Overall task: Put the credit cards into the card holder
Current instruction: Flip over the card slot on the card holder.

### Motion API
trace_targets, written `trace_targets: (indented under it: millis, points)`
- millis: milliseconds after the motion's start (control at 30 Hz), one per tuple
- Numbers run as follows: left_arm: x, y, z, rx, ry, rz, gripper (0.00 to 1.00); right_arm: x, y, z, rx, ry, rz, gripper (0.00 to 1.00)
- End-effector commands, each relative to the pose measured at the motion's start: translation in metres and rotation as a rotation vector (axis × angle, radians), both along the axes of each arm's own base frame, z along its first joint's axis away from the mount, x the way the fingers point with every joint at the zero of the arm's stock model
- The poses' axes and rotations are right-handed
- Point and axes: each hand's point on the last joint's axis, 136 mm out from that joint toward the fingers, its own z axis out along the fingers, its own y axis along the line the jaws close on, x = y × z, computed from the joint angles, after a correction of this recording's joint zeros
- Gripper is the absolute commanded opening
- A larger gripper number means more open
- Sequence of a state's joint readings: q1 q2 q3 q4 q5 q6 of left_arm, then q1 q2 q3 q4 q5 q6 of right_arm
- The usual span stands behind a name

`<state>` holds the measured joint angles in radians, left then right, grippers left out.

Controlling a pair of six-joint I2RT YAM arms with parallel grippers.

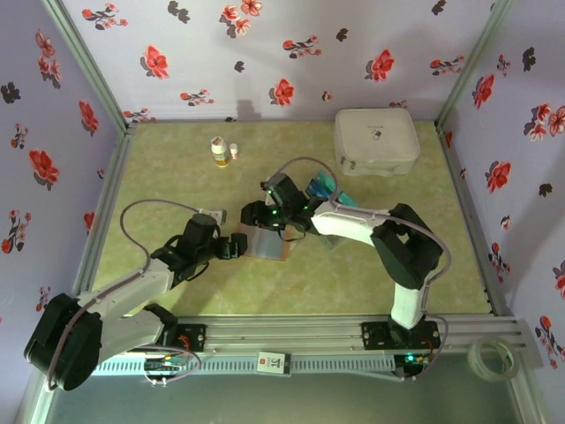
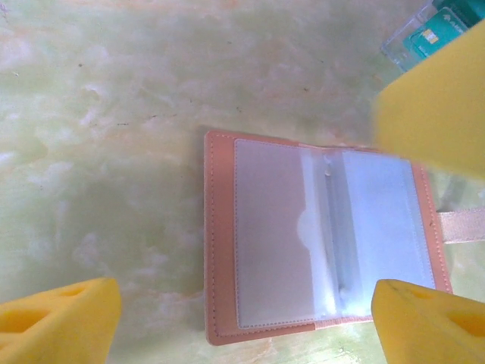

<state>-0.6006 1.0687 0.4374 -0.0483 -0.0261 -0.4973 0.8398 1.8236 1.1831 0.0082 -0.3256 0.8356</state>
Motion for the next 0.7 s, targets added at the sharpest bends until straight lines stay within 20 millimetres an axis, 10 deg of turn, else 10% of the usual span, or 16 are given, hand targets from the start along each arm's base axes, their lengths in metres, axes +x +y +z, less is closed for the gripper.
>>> trace_targets:
  millis: [0,667]
  points:
    - [0.011,-0.004,0.011,-0.01,-0.012,0.016,0.9,0.004,-0.022,0.011,-0.078,-0.065,-0.007,0.5]
    - [0.034,-0.007,-0.006,0.067,0.082,0.014,1.0,-0.029,-0.151,-0.017,-0.453,-0.162,-0.141,0.51]
